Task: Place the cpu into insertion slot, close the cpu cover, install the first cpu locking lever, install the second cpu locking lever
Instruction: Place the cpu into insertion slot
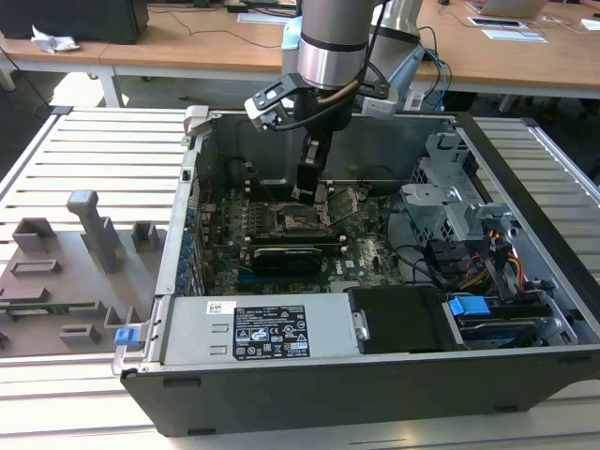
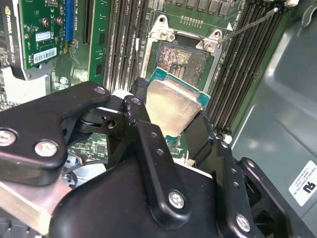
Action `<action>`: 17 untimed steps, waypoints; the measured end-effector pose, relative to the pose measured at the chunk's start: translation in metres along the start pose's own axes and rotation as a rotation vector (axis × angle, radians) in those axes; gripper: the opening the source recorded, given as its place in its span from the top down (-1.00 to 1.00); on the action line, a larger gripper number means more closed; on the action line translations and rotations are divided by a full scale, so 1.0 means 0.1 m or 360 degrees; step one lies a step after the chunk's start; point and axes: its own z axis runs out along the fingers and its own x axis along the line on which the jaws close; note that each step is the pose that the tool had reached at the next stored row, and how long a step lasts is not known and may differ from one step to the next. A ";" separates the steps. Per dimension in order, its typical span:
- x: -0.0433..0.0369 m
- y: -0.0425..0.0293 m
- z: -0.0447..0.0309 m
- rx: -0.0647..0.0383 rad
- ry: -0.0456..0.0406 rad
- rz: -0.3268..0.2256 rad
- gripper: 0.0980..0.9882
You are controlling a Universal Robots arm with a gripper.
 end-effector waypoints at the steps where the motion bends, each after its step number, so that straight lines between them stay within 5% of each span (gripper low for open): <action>1: 0.000 0.001 0.000 0.0000 -0.0001 0.0019 0.00; 17: 0.003 0.009 0.000 0.0004 -0.0021 0.0286 0.00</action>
